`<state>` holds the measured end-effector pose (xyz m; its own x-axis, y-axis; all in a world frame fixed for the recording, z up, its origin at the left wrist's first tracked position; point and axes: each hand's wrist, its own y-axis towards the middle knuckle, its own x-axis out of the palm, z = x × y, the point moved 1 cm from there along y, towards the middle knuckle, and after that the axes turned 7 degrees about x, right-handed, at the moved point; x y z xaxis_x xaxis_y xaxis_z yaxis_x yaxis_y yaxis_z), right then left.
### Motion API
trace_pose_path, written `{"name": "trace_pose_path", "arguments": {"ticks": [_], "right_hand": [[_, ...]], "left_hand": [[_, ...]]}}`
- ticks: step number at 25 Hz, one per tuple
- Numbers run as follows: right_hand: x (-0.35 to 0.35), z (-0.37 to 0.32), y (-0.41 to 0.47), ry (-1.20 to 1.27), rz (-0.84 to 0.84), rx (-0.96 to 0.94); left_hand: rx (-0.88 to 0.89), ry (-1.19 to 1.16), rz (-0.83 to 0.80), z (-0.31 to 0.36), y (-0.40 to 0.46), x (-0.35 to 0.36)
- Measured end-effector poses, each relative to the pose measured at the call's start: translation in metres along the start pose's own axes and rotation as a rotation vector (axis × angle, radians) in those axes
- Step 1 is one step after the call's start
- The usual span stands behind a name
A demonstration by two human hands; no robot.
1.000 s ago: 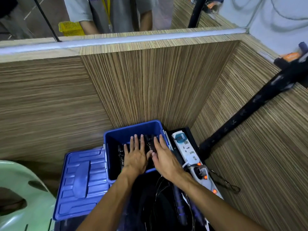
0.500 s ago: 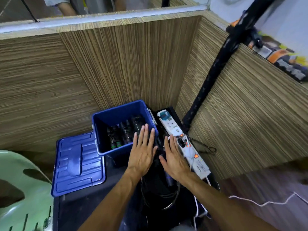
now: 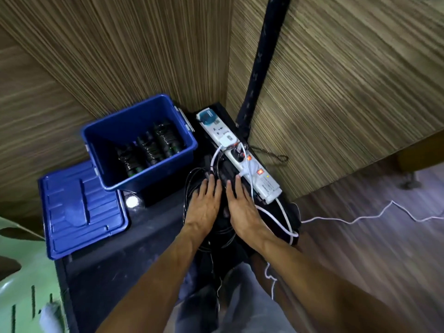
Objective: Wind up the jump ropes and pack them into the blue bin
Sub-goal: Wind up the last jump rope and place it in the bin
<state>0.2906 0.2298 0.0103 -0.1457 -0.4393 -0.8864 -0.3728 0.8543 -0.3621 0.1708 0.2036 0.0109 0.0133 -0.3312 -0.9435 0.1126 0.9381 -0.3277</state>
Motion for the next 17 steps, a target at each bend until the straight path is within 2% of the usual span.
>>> {"name": "trace_pose_path", "arguments": {"ticks": [6, 8, 13, 17], "right_hand": [[0.004, 0.002, -0.001, 0.005, 0.132, 0.002], [0.003, 0.002, -0.002, 0.086, 0.166, -0.01], [-0.002, -0.001, 0.001, 0.335, 0.098, 0.051], [-0.01, -0.004, -0.004, 0.5, 0.102, 0.007]], "left_hand": [[0.031, 0.063, 0.071, -0.018, 0.021, -0.006], [0.028, 0.098, 0.114, -0.02, 0.023, -0.007], [0.05, 0.132, 0.18, -0.029, 0.016, -0.005], [0.081, 0.092, 0.282, -0.051, 0.005, -0.011]]}}
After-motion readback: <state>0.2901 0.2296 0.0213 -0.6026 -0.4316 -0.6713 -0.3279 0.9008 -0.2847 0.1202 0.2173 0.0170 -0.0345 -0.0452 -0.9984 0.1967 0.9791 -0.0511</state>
